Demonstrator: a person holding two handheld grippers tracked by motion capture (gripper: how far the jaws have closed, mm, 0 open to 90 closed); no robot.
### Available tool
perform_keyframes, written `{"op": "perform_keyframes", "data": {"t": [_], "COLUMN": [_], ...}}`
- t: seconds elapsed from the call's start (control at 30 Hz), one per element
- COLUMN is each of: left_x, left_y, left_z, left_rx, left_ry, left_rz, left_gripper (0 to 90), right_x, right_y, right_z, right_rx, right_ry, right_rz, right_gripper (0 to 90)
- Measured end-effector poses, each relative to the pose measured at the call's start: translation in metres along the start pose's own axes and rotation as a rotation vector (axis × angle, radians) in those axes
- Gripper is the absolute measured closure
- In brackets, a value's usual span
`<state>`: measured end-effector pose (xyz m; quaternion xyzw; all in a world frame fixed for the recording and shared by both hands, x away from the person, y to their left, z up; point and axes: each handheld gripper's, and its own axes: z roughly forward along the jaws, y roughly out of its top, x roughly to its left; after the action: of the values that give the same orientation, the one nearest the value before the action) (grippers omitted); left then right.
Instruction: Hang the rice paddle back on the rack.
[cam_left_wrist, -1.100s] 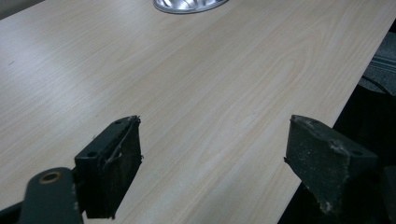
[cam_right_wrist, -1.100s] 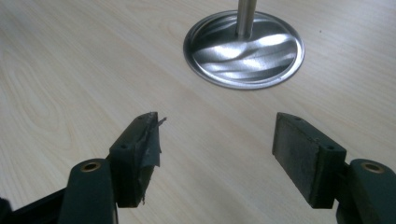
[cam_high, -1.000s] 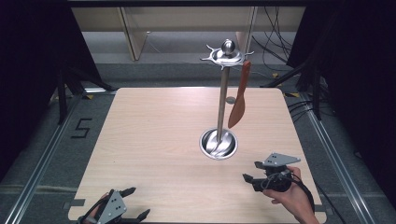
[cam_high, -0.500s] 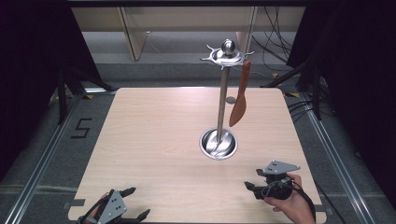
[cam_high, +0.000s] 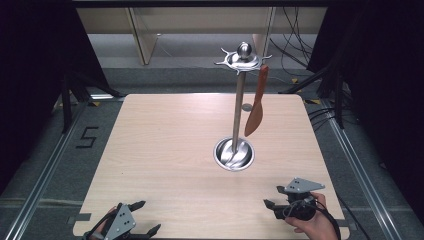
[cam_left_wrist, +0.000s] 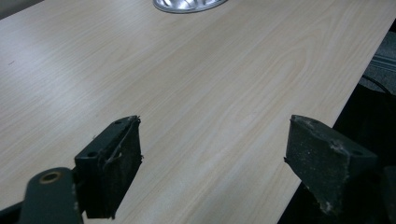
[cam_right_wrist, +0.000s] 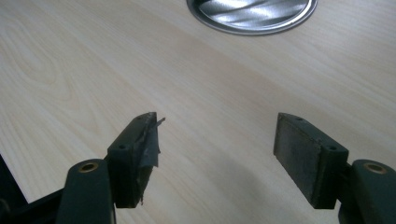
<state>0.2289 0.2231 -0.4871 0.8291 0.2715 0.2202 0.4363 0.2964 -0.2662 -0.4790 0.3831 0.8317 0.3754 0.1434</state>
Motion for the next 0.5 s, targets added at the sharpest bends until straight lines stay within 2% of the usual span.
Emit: {"op": "perform_keyframes", "data": {"t": [0.1,0.13,0.27,0.3,0.33,0.37,0.43,0.5], "left_x": [0.0,0.0,0.0,0.0,0.0,0.0,0.0,0.002], "left_y": [0.0,0.0,0.0,0.0,0.0,0.0,0.0,0.001], "left_z": [0.0,0.0,0.0,0.0,0.0,0.0,0.0,0.0], "left_rx": [0.0,0.0,0.005,0.01,0.009,0.01,0.011,0.011], "left_ry": [-0.001,0.0,-0.005,-0.003,-0.003,-0.003,-0.003,-0.003], "left_rz": [0.0,0.0,-0.002,0.003,0.002,0.002,-0.003,0.029], "left_gripper": [17.6,17.7,17.7,17.6,17.7,17.6,17.7,17.6], "right_x": [0.003,0.003,0.005,0.006,0.005,0.005,0.005,0.004], "right_y": [-0.005,-0.008,-0.011,-0.011,-0.012,-0.012,-0.012,-0.014], "right_z": [-0.001,0.0,0.0,-0.002,-0.002,-0.003,-0.004,-0.004], "right_rx": [0.021,0.02,0.024,0.037,0.025,0.019,0.025,0.012], "right_ry": [0.007,0.009,0.003,0.012,0.013,-0.009,-0.002,-0.013], "right_rz": [0.028,0.012,0.011,0.03,0.003,-0.002,0.003,-0.003], "right_gripper": [31.9,31.9,31.7,31.7,31.7,31.6,31.6,31.5]}}
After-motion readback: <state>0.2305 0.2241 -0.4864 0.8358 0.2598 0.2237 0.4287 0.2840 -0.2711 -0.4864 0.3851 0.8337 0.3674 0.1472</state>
